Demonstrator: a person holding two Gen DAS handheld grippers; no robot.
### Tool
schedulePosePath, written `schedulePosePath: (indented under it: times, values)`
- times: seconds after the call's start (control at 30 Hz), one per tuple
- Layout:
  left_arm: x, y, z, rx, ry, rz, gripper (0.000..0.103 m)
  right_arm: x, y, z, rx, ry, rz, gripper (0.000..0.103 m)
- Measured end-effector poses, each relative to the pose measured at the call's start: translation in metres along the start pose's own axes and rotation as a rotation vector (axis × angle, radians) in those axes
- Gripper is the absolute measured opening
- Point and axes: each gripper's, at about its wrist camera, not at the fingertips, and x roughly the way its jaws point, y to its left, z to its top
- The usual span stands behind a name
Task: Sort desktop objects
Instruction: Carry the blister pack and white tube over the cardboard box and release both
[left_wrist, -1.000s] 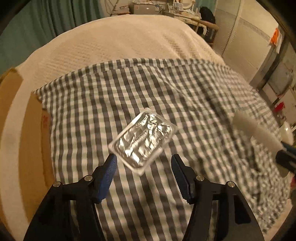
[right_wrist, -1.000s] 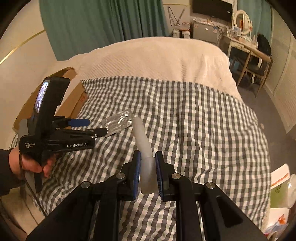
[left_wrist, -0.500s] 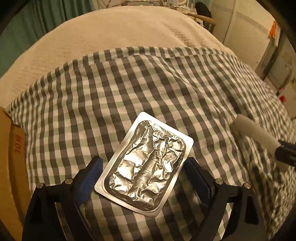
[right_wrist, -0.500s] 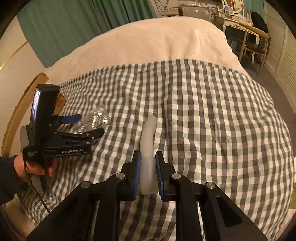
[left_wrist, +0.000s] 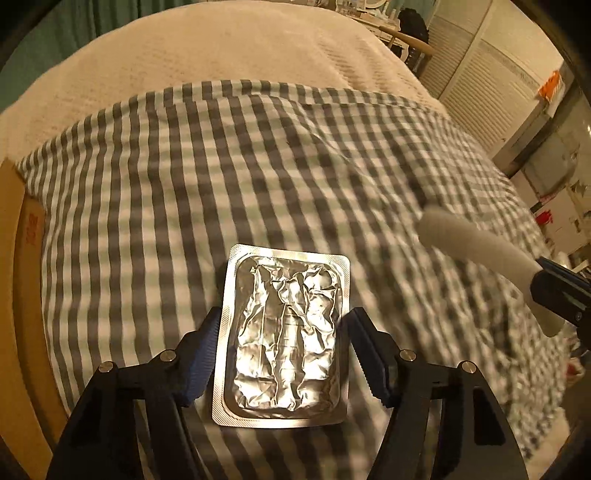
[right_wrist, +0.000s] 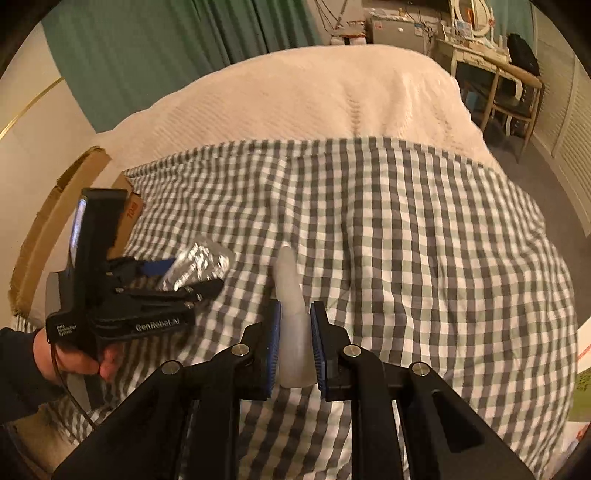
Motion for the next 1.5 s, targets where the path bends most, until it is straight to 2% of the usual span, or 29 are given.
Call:
schedulePosePath:
  times: [0.13,0.2,0.33,0.47,0.63,0.77,0.87,0.97,1.07,1.17,1.33,1.4,1.5]
  values:
    - [-0.027,-0.002,-0.017,-0.048,0.031,-0.039,0.069,-0.025,0.015,0.002,-0.024,-0.017,-0.012,0.016]
    - [-0.05,-0.004,-0.019,-0.069,0.022,-0.06,0.069,-0.039,0.022,0.003,-0.04,-0.03,-0.022,0.016]
    - [-0.109,-0.009,-0.01,-0.062,-0.043,-0.043,0.069,-0.075,0.043,0.008,-0.068,-0.061,-0.032,0.016]
    - [-0.186,-0.002,0.002,-0.072,-0.133,-0.005,0.069,-0.125,0.075,0.019,-0.109,-0.114,-0.035,0.016]
    - [-0.269,0.028,0.0,-0.144,-0.235,0.029,0.069,-0.176,0.126,0.036,-0.149,-0.168,-0.03,0.016]
    - [-0.324,0.066,-0.009,-0.264,-0.28,0.073,0.069,-0.213,0.176,0.051,-0.181,-0.208,-0.001,0.015]
    - [-0.359,0.097,-0.02,-0.361,-0.308,0.139,0.069,-0.228,0.218,0.067,-0.177,-0.232,0.042,0.015]
    - [-0.372,0.122,-0.034,-0.435,-0.336,0.205,0.069,-0.234,0.258,0.074,-0.184,-0.285,0.061,0.015]
    - [-0.367,0.153,-0.052,-0.512,-0.332,0.188,0.069,-0.225,0.289,0.074,-0.139,-0.302,0.112,0.015]
    - [-0.354,0.178,-0.062,-0.535,-0.303,0.21,0.069,-0.206,0.318,0.064,-0.202,-0.311,0.078,0.015]
    - [-0.329,0.191,-0.071,-0.427,-0.298,0.255,0.069,-0.151,0.344,0.058,-0.198,-0.18,0.082,0.015]
    - [-0.318,0.195,-0.072,-0.391,-0.288,0.273,0.069,-0.138,0.347,0.058,-0.187,-0.161,0.087,0.015]
    - [-0.31,0.206,-0.076,-0.392,-0.285,0.264,0.069,-0.12,0.346,0.061,-0.169,-0.136,0.094,0.015]
